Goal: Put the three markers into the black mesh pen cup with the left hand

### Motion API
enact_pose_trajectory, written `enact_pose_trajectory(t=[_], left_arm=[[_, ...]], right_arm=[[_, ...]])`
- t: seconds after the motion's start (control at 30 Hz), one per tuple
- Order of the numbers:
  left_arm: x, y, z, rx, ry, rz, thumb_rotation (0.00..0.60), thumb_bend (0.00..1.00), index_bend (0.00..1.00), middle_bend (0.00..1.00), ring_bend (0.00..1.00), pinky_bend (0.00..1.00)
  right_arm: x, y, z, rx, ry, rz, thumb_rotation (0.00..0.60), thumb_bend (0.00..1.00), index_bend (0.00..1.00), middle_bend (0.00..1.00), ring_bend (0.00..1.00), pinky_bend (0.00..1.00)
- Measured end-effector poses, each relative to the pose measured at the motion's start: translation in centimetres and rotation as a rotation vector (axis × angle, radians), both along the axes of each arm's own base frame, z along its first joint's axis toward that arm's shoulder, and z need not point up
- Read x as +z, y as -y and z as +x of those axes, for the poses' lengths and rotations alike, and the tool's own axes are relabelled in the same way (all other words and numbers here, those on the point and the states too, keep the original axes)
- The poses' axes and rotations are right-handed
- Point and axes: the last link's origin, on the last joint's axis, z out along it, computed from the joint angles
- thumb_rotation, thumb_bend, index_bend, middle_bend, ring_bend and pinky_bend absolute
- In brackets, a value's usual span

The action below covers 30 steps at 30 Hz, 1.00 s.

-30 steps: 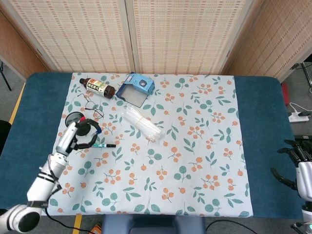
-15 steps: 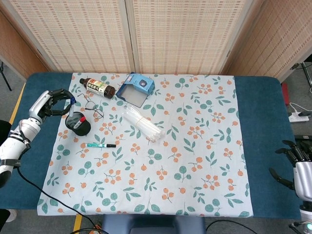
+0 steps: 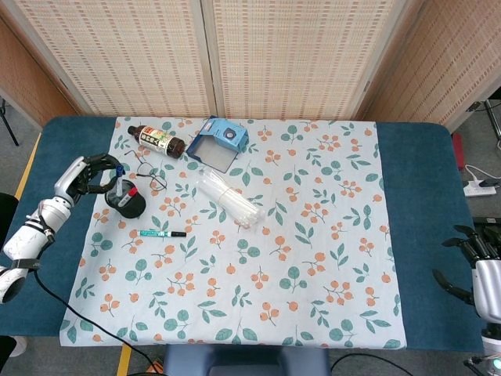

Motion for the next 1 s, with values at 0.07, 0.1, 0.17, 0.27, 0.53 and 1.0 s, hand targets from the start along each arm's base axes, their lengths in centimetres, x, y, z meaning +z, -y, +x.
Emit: enact_pose_trajectory(t=[0.07,0.1,0.17,0.27,0.53,1.0], left_arm=[[-0.3,-0.2,-0.3,-0.002,0.007,-0.002,0.600,0.43,0.59,0.73,0.27,0.17],[-0.4,-0.3,-0.4,-0.003,0.009,-0.003,0.600,0.43,0.59,0.73,0.27,0.17],[-0.6,-0.5,-0.8,-0.004,0.008,-0.007,0.600,0.43,0.59,0.73,0.27,0.17],[-0.9,-0.7,-1.2,-0.003,0.015,-0.015,0.600,0.43,0.59,0.73,0.26,0.17],[-2.2,-0.8,-2.1,-0.001,0.020,-0.054,0.600,0.43,0.57,0.56,0.21,0.16],[-3.4,-0.9,-2.5,-0.057,-0.041,-0.124,0.600,0.43,0.32,0.10,0.01,0.09]], right_arm=[[-0.1,0.0,0.0,-0.002,-0.001,0.002,0.600,0.10,0.41,0.22,0.33,0.16],[-0.1,0.0,-0.1,-0.004,-0.001,0.002,0.600,0.10,0.41,0.22,0.33,0.16],[-0.1,0.1,-0.1,-0.006,-0.004,0.001,0.600,0.10,0.41,0.22,0.33,0.16],[-0.2,0.1,-0.1,-0.010,-0.009,0.002,0.600,0.10,0.41,0.22,0.33,0.16],[-0.4,0.2,-0.1,-0.012,-0.010,0.009,0.600,0.10,0.41,0.22,0.33,0.16],[-0.5,0.1,0.0,-0.009,-0.007,0.017,0.600,0.10,0.41,0.23,0.33,0.16]])
